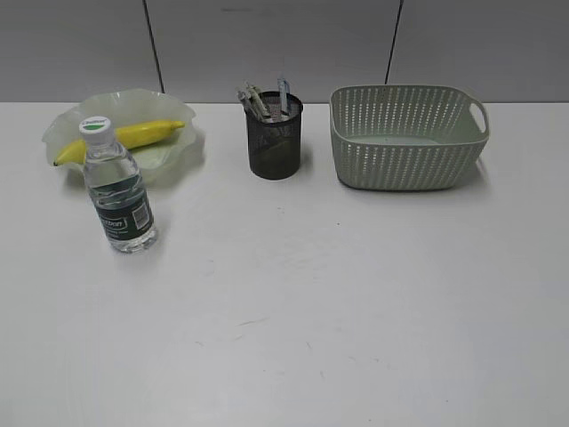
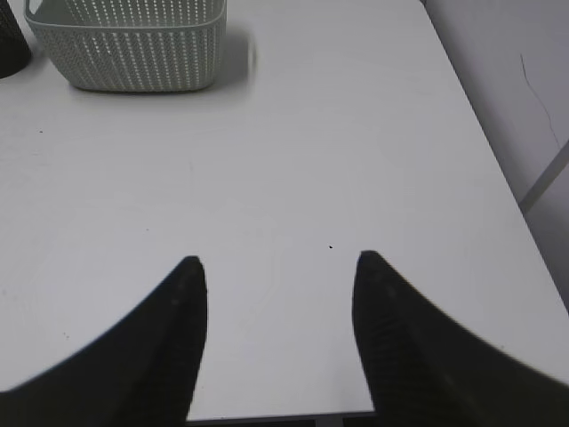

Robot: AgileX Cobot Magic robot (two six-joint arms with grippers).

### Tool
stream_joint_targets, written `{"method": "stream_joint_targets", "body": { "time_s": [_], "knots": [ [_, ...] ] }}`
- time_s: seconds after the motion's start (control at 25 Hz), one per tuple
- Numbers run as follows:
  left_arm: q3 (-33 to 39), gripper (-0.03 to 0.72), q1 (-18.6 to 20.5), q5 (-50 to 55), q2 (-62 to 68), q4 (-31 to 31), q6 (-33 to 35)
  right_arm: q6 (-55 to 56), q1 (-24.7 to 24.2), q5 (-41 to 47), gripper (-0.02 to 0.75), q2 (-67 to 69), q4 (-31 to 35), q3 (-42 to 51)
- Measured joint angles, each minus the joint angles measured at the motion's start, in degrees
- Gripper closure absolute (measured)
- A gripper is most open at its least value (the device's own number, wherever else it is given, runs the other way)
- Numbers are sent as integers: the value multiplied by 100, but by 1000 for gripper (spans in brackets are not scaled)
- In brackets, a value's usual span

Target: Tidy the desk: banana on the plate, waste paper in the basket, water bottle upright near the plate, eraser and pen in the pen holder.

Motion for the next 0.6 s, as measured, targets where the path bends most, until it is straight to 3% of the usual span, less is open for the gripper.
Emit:
{"method": "stream_joint_targets", "body": {
  "time_s": [0.6],
  "knots": [
    [0, 374, 0, 0, 0, 0, -4, 0, 0, 0, 314, 0, 0, 0]
  ]
}}
